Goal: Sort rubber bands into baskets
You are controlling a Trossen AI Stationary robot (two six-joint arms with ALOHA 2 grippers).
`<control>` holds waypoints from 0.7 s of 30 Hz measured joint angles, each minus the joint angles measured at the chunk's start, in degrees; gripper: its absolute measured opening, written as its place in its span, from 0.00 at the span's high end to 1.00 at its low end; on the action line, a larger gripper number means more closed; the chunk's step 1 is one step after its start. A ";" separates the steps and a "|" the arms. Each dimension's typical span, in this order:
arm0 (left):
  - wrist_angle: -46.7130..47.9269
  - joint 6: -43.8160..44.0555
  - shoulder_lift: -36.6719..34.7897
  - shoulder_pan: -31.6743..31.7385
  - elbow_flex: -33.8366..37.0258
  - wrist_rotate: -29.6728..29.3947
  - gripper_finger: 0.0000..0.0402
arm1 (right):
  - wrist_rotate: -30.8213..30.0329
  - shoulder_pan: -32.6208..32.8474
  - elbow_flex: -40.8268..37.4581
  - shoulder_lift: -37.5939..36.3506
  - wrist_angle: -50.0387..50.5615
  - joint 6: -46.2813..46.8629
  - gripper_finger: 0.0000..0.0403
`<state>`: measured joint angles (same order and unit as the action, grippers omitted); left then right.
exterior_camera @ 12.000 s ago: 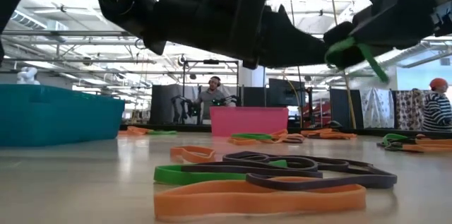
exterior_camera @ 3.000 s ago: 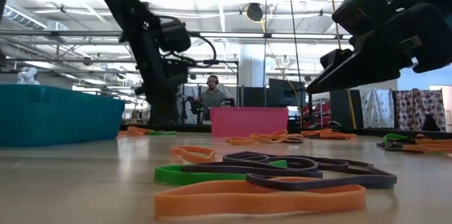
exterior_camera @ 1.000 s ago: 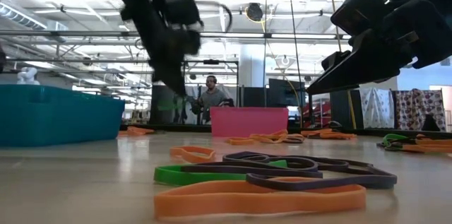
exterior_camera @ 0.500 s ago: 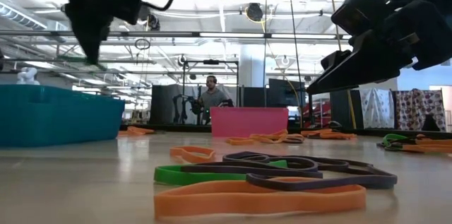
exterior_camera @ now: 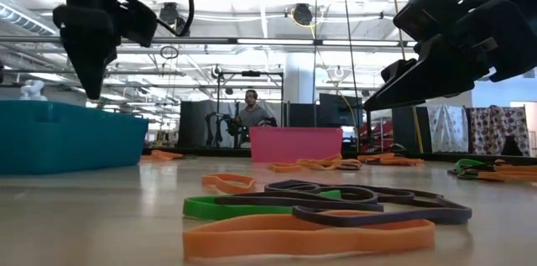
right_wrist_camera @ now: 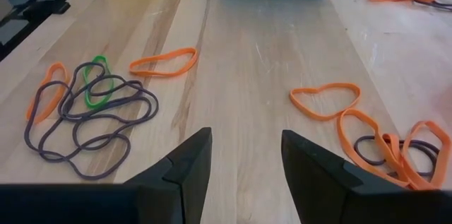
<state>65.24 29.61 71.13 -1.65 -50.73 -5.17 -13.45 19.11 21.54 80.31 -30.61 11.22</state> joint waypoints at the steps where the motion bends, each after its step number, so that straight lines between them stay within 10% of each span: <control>1: -0.06 0.01 0.00 0.00 0.25 -0.60 0.89 | 0.00 0.00 0.00 0.00 0.00 0.08 0.59; 11: -3.86 -1.56 0.00 -0.02 0.50 -1.21 0.77 | -0.01 0.00 0.01 0.00 -0.02 0.33 0.59; 21: -32.76 -8.66 0.00 -2.89 0.50 5.74 0.76 | -0.01 0.00 0.00 0.00 -0.22 0.33 0.59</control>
<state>32.48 20.94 71.13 -4.54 -50.24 0.57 -13.46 19.11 21.54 80.31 -30.83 11.55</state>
